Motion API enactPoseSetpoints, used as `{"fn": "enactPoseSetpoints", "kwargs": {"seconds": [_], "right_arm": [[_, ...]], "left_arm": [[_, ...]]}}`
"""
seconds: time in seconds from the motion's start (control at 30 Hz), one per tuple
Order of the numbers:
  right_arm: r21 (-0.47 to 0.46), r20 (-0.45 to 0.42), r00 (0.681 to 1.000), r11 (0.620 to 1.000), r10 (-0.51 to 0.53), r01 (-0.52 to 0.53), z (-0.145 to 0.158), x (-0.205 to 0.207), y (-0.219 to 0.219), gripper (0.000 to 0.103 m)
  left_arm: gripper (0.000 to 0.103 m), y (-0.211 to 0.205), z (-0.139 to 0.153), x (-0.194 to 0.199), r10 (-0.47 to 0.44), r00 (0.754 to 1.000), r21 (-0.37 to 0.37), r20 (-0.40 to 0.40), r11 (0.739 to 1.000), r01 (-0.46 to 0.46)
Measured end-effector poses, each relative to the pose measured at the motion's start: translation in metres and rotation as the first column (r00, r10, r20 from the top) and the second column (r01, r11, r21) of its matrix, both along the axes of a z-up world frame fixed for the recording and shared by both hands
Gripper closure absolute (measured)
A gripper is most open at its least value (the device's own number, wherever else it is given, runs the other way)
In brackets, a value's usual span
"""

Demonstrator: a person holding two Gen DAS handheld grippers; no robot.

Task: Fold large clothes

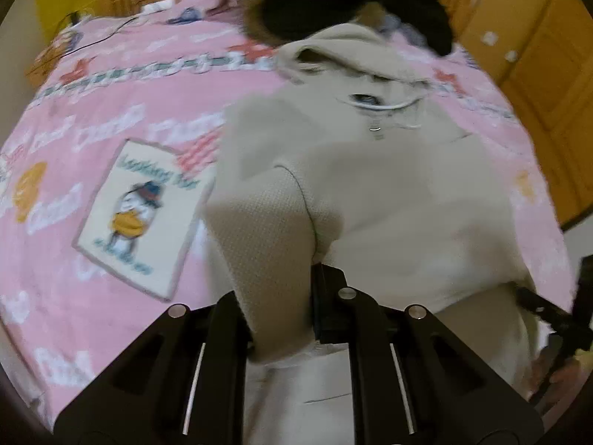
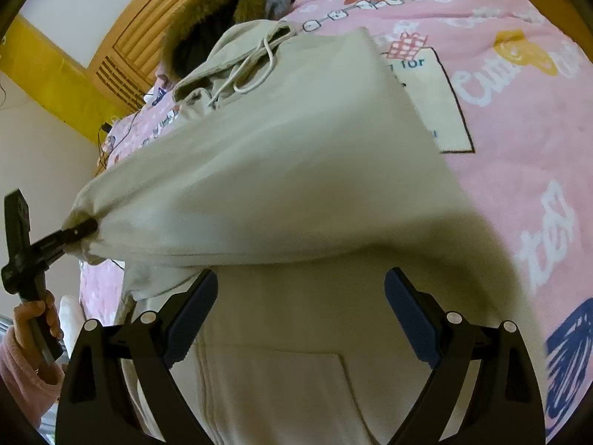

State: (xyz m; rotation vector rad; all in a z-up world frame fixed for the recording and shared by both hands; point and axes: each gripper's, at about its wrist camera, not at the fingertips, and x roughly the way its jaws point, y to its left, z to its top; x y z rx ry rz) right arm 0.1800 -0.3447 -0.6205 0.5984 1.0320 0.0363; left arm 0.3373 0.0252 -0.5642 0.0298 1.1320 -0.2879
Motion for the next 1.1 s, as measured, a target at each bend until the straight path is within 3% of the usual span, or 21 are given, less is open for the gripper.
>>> {"fn": "enactPoseSetpoints", "kwargs": {"seconds": [0.17, 0.27, 0.33, 0.4, 0.47, 0.57, 0.63, 0.77, 0.87, 0.9, 0.97, 1.03, 1.1], "right_arm": [[-0.068, -0.019, 1.0, 0.997, -0.02, 0.018, 0.007, 0.004, 0.002, 0.014], [-0.194, -0.069, 0.997, 0.981, -0.032, 0.018, 0.009, 0.01, 0.002, 0.014], [-0.266, -0.123, 0.992, 0.964, -0.035, 0.001, 0.012, 0.015, 0.002, 0.021], [-0.325, -0.168, 0.985, 0.945, -0.038, -0.019, 0.026, 0.018, 0.005, 0.022], [-0.369, -0.193, 0.979, 0.929, -0.063, -0.013, 0.044, 0.019, 0.007, 0.022], [-0.426, -0.236, 0.963, 0.905, -0.13, 0.018, 0.072, 0.019, 0.018, 0.022], [-0.407, -0.255, 0.952, 0.912, -0.172, 0.055, 0.087, 0.02, 0.025, 0.021], [-0.346, -0.246, 0.938, 0.926, -0.246, 0.151, 0.107, 0.032, 0.024, 0.021], [-0.275, -0.214, 0.936, 0.936, -0.281, 0.219, 0.118, 0.045, 0.013, 0.018], [-0.266, -0.207, 0.937, 0.938, -0.281, 0.223, 0.12, 0.05, 0.01, 0.018], [-0.259, -0.194, 0.946, 0.944, -0.258, 0.204, 0.121, 0.066, 0.003, 0.018], [-0.239, -0.183, 0.959, 0.956, -0.218, 0.172, 0.115, 0.087, -0.007, 0.017], [-0.193, -0.174, 0.97, 0.971, -0.172, 0.138, 0.105, 0.114, -0.018, 0.016]], "left_arm": [[0.092, 0.007, -0.055, 0.005, -0.02, 0.992, 0.041, -0.126, 0.999, 0.025], [0.088, 0.013, -0.079, 0.008, -0.006, 0.986, 0.011, -0.168, 1.0, 0.008], [0.076, 0.018, -0.08, 0.009, 0.008, 0.983, -0.002, -0.182, 1.0, -0.008], [0.049, 0.025, -0.076, 0.009, 0.014, 0.979, -0.015, -0.202, 1.0, -0.017], [0.037, 0.037, -0.062, 0.001, -0.005, 0.98, -0.014, -0.197, 1.0, 0.002], [0.032, 0.052, -0.036, -0.016, -0.043, 0.975, 0.008, -0.217, 0.999, 0.045], [0.028, 0.061, -0.015, -0.027, -0.057, 0.975, 0.018, -0.215, 0.998, 0.062], [0.01, 0.062, 0.033, -0.039, -0.118, 0.984, -0.009, -0.137, 0.993, 0.118], [0.01, 0.044, 0.062, -0.036, -0.161, 0.987, -0.03, -0.024, 0.987, 0.16], [0.01, 0.035, 0.077, -0.035, -0.159, 0.986, 0.02, 0.057, 0.987, 0.158], [0.009, 0.019, 0.094, -0.031, -0.124, 0.981, 0.124, 0.147, 0.987, 0.106], [0.009, 0.006, 0.099, -0.015, -0.098, 0.985, 0.157, 0.143, 0.985, 0.075], [0.009, -0.007, 0.097, 0.013, -0.064, 0.995, 0.142, 0.082, 0.989, 0.052]]}}
